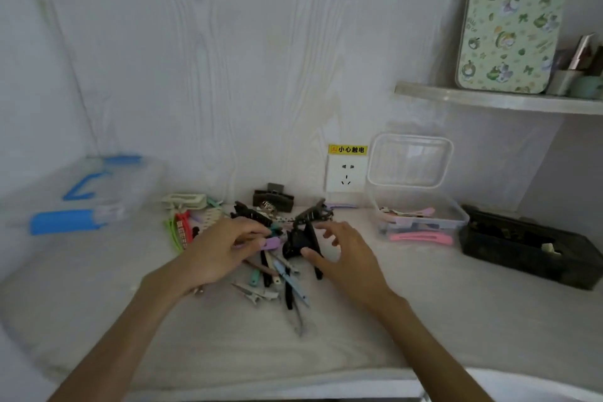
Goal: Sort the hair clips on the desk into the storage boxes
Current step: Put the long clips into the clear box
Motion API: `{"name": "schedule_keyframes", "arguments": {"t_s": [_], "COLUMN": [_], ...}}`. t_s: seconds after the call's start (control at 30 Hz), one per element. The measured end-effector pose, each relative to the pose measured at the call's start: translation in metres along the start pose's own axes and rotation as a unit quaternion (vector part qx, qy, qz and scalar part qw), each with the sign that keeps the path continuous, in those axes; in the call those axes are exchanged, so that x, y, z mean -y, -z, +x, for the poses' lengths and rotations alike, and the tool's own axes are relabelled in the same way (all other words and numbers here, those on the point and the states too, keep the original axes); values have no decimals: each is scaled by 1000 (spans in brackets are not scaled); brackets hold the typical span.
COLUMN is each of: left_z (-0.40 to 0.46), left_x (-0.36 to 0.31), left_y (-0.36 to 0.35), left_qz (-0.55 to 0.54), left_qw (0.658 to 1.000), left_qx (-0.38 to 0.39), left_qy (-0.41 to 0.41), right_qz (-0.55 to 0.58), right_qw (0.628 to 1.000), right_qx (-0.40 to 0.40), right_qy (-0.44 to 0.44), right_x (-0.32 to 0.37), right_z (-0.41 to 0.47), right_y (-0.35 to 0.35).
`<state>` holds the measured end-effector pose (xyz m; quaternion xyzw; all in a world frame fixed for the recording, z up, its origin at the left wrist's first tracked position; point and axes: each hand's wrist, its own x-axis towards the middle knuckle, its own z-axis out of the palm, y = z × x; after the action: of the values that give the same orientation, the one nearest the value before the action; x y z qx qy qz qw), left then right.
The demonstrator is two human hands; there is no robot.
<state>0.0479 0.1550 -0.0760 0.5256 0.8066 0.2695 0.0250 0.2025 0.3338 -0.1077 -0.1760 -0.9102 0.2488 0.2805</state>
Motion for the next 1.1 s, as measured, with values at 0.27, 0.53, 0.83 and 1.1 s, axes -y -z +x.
{"name": "schedule_keyframes", "arguments": {"t_s": [0.27, 0.53, 0.83, 1.1], "left_z": [-29, -6, 16, 83], "left_x": [4, -28, -51, -80], "left_y": [-23, -61, -77, -106], "left_qz": [117, 175, 189, 174], "left_qw": [991, 980, 979, 979], "left_qx": [65, -53, -63, -90], "left_qy": [-25, 80, -45, -55], "right_qz": [-150, -165, -119, -40], "right_qw": [987, 977, 984, 998], "right_qx": [-50, 137, 118, 51], "right_qy": [-4, -12, 59, 21], "right_x": [-9, 25, -51, -93], "right_z": [9, -38, -20, 2], "right_y": [0, -6, 48, 65]}}
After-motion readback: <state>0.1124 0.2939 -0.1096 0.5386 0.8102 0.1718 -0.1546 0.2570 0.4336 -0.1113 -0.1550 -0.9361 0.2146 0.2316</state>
